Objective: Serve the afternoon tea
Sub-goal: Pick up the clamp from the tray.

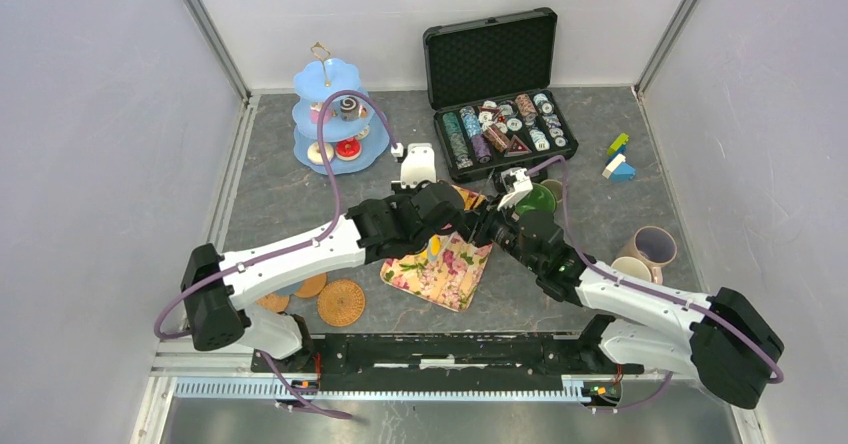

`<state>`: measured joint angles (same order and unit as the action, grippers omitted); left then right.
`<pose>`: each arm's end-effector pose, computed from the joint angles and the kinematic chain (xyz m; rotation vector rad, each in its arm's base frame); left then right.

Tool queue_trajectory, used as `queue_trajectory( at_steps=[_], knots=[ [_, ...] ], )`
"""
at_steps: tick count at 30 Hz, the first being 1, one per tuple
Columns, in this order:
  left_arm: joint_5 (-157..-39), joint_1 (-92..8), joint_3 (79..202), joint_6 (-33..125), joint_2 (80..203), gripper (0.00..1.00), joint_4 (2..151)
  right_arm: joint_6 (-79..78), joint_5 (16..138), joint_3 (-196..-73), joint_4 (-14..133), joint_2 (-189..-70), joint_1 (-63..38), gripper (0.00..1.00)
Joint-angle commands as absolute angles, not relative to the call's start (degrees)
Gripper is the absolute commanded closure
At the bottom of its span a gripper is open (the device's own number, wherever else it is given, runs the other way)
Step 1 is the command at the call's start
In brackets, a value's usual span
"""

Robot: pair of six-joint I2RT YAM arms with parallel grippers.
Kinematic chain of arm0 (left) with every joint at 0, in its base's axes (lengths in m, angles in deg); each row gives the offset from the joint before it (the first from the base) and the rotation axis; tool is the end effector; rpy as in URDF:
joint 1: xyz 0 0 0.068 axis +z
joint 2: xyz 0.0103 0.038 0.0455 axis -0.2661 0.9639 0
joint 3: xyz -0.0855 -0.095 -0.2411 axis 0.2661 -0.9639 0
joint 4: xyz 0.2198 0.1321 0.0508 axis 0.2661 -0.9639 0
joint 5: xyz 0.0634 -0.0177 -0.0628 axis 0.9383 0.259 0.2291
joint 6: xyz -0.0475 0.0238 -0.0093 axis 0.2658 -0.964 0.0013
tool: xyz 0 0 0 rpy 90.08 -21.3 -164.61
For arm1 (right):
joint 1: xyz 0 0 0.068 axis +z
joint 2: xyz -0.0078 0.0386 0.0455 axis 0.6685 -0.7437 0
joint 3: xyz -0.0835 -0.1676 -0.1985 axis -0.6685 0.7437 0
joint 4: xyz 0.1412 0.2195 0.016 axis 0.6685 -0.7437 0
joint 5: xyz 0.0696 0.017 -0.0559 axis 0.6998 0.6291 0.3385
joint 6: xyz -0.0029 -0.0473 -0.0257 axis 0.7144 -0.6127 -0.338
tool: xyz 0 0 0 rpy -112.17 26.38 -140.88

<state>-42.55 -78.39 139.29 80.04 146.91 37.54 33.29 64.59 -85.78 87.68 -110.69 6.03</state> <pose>0.1585 -0.2529 0.3203 -0.0406 2.0898 -0.1328 0.1623 0.1761 0.2408 -0.0602 1.8219 1.0650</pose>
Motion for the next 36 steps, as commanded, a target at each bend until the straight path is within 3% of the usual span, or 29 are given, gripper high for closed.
queue_trajectory(
  at_steps=[1,2,3,5,9,11,15,20,24,27,30,33,36],
  knots=[
    [-42.2,-78.0,143.4,76.5,147.6,0.97,37.4,34.7,62.4,-86.1,89.0,-109.6,6.0,0.81],
    [-43.1,-77.9,143.7,76.0,147.5,0.90,37.3,34.7,62.7,-85.6,89.4,-109.1,5.7,0.90],
    [-44.3,-77.6,143.9,75.6,146.9,0.76,37.3,34.7,63.6,-85.2,90.3,-108.5,5.2,0.99],
    [-48.9,-76.4,143.2,74.2,144.9,0.51,38.5,34.7,67.5,-84.4,92.3,-107.8,3.1,1.00],
    [-65.5,-72.5,136.0,69.2,136.2,0.12,47.4,35.4,77.1,-83.3,96.0,-107.1,-2.7,1.00],
    [-74.8,-69.7,130.8,67.4,130.2,0.00,53.1,36.4,83.8,-82.6,99.2,-106.8,-6.3,1.00],
    [-95.5,-62.2,120.5,65.6,119.1,0.00,64.9,38.1,96.0,-83.5,104.8,-107.9,-12.7,1.00],
    [-106.7,-59.8,117.1,65.7,114.1,0.00,69.4,40.5,101.4,-87.4,103.6,-111.2,-16.1,1.00],
    [-107.1,-60.0,123.7,68.7,120.6,0.00,68.8,33.3,87.1,-93.3,87.7,-113.6,-8.8,1.00],
    [-98.3,-61.1,129.0,72.0,126.3,0.00,63.9,33.2,73.4,-98.2,77.0,-116.6,-3.6,1.00],
    [-88.1,-64.3,133.3,70.6,130.8,0.00,56.6,36.9,64.6,-97.7,75.4,-117.4,-2.3,1.00],
    [-86.3,-64.7,133.5,69.8,130.6,0.00,55.8,34.9,67.8,-97.2,77.4,-118.7,-3.9,1.00],
    [-94.9,-64.0,129.9,66.4,125.5,0.00,62.1,31.8,83.4,-94.5,84.8,-118.8,-9.4,1.00]
  ],
)
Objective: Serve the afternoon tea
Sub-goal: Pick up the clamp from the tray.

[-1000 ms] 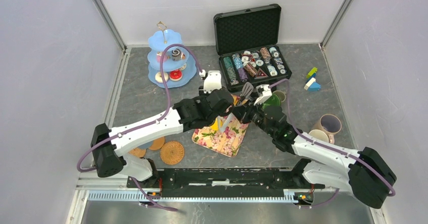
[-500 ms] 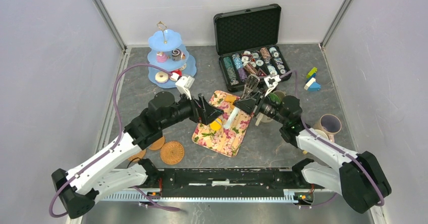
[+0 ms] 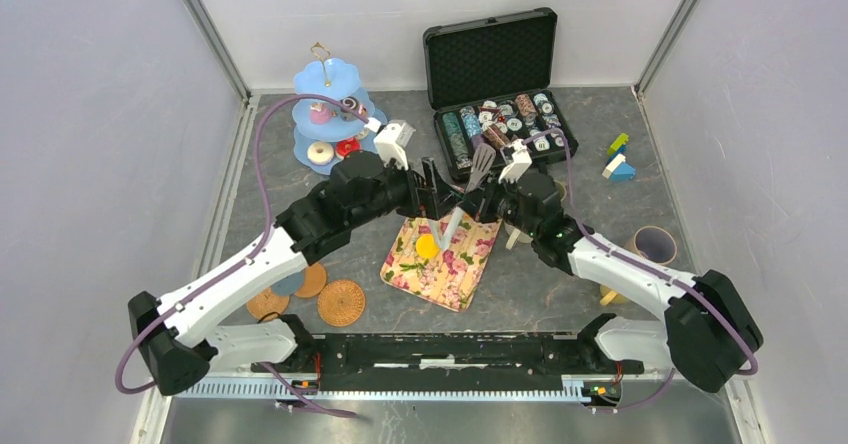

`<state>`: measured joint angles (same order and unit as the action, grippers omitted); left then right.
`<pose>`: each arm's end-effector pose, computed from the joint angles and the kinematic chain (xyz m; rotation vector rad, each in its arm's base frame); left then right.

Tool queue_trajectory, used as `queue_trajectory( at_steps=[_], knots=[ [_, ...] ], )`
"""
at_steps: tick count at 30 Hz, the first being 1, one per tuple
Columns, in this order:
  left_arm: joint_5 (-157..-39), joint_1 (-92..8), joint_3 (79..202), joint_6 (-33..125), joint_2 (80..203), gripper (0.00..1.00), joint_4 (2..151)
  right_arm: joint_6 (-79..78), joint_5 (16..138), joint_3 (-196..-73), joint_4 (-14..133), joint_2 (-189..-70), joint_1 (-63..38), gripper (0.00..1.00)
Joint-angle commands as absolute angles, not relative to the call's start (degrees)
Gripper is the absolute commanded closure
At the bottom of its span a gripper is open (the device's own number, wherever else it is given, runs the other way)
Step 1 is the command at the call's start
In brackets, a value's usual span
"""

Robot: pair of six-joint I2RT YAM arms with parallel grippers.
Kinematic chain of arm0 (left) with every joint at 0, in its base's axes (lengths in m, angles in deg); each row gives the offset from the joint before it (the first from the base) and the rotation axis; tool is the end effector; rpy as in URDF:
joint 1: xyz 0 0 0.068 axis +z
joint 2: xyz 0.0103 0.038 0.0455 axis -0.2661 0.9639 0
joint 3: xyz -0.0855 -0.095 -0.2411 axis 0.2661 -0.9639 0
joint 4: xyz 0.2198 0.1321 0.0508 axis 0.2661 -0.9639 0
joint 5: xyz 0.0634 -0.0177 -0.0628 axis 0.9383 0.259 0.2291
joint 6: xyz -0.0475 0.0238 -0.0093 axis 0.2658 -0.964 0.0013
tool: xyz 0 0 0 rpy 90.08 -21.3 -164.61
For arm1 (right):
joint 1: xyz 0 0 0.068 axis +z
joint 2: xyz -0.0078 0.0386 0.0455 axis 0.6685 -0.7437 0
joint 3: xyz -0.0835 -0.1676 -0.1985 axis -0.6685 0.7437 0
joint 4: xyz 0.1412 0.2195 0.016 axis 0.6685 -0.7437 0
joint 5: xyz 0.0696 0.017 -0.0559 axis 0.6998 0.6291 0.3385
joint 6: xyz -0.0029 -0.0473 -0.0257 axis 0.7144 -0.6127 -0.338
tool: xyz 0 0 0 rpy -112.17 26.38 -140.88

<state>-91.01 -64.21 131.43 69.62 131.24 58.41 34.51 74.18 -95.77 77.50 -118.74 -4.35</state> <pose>0.1713 -0.1966 0.3709 0.2547 2.0032 -0.9917 0.2143 0.1692 0.2485 0.0005 1.9770 1.0242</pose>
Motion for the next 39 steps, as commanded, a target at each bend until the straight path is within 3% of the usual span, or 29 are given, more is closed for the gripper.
queue_trajectory(
  at_steps=[1,8,11,17,23,29,35,39],
  knots=[
    [-96.9,-63.8,129.2,65.1,124.2,0.00,62.6,31.0,88.2,-93.5,88.0,-118.6,-11.3,1.00],
    [-93.1,-61.7,127.1,60.0,113.3,0.00,58.0,22.2,105.7,-96.0,84.3,-118.9,-18.4,1.00],
    [-93.0,-61.6,125.1,59.2,110.4,0.00,58.6,24.5,112.9,-95.0,89.7,-119.1,-19.2,1.00],
    [-120.9,-61.3,119.7,59.1,114.0,0.00,67.5,45.4,126.0,-91.3,120.9,-119.1,-19.5,1.00],
    [-134.3,-61.9,113.7,66.5,118.4,0.00,81.7,65.3,124.8,-90.2,147.7,-121.9,-19.5,1.00],
    [-131.7,-65.2,115.3,65.4,124.4,0.00,83.9,81.6,123.0,-92.0,168.0,-129.3,-18.6,1.00],
    [-123.5,-66.1,117.6,65.5,129.6,0.01,86.1,79.6,122.1,-90.7,166.8,-130.0,-16.7,1.00],
    [-123.0,-66.1,117.7,67.4,131.7,0.16,89.8,75.9,122.1,-90.1,163.3,-128.0,-16.5,1.00]
  ],
)
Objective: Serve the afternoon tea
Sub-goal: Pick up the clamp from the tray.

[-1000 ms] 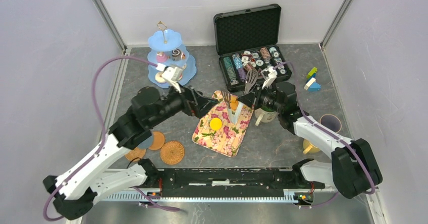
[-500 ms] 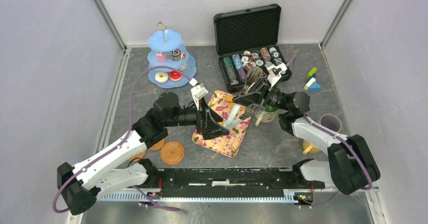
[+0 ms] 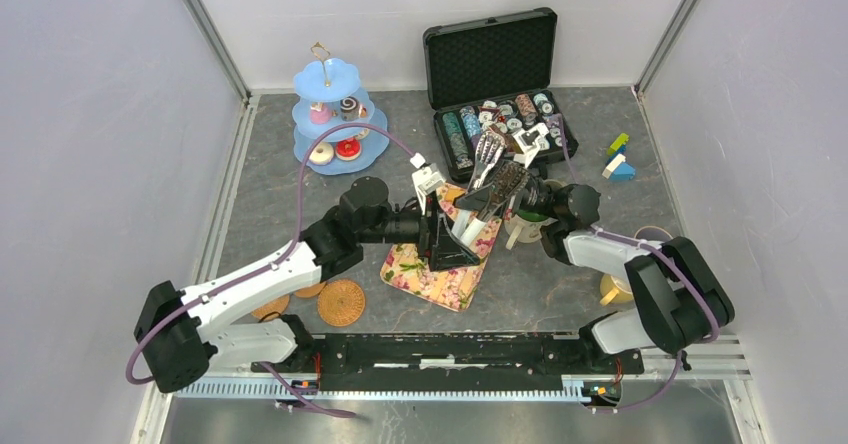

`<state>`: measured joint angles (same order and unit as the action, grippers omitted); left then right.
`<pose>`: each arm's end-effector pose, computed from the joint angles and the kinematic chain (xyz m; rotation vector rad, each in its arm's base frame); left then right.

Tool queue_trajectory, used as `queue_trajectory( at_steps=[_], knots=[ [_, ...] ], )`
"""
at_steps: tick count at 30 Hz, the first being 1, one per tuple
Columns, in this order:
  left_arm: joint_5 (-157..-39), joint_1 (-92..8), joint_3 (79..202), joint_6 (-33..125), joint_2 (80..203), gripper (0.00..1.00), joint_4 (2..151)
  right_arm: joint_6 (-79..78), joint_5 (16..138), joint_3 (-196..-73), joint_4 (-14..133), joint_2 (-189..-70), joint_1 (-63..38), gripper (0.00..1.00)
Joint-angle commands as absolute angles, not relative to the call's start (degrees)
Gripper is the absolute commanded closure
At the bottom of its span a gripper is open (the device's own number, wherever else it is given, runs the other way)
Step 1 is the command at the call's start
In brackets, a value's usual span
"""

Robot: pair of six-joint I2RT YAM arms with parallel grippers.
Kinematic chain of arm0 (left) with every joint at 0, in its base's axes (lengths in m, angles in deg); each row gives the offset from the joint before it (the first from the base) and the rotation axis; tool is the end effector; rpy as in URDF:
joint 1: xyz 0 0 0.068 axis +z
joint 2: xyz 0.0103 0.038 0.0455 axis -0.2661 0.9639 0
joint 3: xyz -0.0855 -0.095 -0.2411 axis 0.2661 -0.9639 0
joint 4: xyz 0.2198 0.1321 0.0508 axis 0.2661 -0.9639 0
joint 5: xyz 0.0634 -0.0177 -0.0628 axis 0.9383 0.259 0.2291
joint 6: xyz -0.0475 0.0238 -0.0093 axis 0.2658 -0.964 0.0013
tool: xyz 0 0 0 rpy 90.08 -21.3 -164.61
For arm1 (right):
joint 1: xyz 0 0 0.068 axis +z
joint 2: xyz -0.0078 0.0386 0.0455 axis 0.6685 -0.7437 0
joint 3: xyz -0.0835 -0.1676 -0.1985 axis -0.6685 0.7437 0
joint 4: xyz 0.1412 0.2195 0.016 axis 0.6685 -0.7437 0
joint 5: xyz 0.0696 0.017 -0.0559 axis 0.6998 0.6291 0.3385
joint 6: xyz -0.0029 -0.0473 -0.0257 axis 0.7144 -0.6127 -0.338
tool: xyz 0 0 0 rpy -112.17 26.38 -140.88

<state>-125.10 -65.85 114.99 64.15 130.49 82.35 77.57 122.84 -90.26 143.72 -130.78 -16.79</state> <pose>0.1498 -0.2133 0.3171 0.8487 1.7933 -1.5013 0.2275 0.1387 0.2753 -0.3623 1.5253 2.0590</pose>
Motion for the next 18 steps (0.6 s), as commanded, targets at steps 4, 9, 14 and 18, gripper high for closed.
queue_trajectory(
  at_steps=[4,9,14,18],
  knots=[
    [-125.4,-66.1,116.2,72.8,132.8,0.25,98.3,76.2,122.6,-89.6,165.6,-128.3,-16.3,1.00],
    [-124.7,-66.1,113.6,76.0,132.2,0.10,103.7,80.4,122.2,-89.7,171.9,-130.3,-16.2,1.00],
    [-121.1,-66.1,112.3,76.2,130.6,0.22,104.9,80.0,121.5,-88.9,172.1,-129.9,-16.2,1.00],
    [-119.6,-66.1,111.8,76.2,129.9,0.32,104.5,79.6,121.0,-88.2,172.2,-129.4,-16.3,1.00]
  ],
)
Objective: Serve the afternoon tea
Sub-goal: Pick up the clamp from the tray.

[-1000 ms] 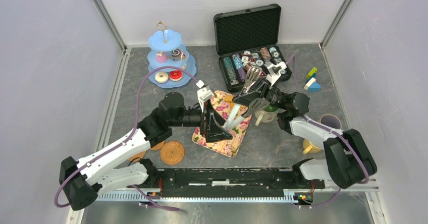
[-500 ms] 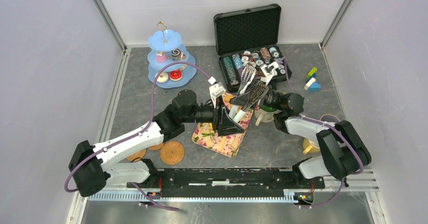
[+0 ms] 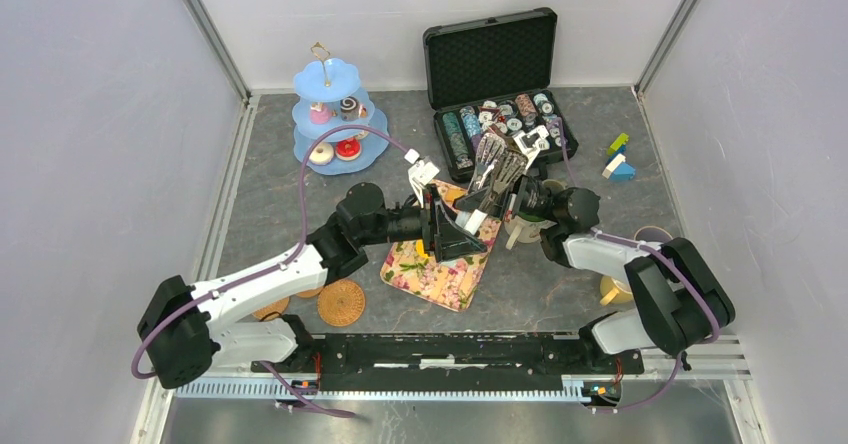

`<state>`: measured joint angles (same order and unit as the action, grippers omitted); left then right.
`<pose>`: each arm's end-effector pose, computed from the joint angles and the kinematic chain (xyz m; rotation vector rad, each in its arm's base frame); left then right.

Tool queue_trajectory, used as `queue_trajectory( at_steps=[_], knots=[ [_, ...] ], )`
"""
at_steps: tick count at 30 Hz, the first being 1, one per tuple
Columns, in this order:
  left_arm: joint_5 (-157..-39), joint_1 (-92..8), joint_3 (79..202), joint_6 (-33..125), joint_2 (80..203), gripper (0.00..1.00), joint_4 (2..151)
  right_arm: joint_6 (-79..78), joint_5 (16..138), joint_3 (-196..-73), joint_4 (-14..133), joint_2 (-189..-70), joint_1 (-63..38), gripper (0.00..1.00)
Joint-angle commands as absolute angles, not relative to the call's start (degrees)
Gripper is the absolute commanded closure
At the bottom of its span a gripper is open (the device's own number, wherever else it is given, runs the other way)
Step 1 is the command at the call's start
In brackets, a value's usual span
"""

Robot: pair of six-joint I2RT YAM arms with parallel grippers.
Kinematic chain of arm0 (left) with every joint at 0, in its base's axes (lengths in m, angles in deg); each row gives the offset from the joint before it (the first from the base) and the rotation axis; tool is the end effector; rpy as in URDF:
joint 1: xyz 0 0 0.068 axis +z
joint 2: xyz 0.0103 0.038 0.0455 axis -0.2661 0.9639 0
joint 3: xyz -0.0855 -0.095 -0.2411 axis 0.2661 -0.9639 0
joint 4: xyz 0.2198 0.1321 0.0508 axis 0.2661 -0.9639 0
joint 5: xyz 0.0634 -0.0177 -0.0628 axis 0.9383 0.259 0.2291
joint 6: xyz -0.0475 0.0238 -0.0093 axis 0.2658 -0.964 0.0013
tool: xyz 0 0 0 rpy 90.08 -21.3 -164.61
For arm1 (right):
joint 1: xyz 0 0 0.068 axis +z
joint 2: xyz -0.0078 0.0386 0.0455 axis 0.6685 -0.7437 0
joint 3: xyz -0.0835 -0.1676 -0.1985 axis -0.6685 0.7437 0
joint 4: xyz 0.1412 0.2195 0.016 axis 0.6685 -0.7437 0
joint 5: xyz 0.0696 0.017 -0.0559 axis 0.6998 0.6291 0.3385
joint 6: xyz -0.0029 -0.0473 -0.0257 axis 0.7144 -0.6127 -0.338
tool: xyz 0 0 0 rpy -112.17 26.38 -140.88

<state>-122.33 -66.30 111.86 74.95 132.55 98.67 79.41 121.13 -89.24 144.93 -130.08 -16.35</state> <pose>0.1546 -0.2202 0.3183 0.6763 1.6936 -1.6319 0.2230 0.1381 0.2754 -0.3246 1.5108 2.0821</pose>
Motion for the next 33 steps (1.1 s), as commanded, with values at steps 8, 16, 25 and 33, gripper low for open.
queue_trajectory(
  at_steps=[8,16,25,33],
  knots=[
    [-114.1,-66.1,112.3,73.9,126.5,0.46,95.3,73.1,121.2,-87.4,161.5,-126.8,-16.8,0.65],
    [-103.1,-65.9,115.0,69.6,116.2,0.52,67.6,43.6,113.7,-88.2,112.7,-117.3,-19.2,0.29],
    [-93.9,-65.8,129.7,69.5,117.8,0.56,20.5,14.7,101.7,-91.5,74.3,-110.4,-23.4,0.23],
    [-104.4,-66.1,129.4,73.1,123.7,0.61,11.4,12.1,100.3,-90.2,72.6,-108.4,-24.0,0.23]
  ],
)
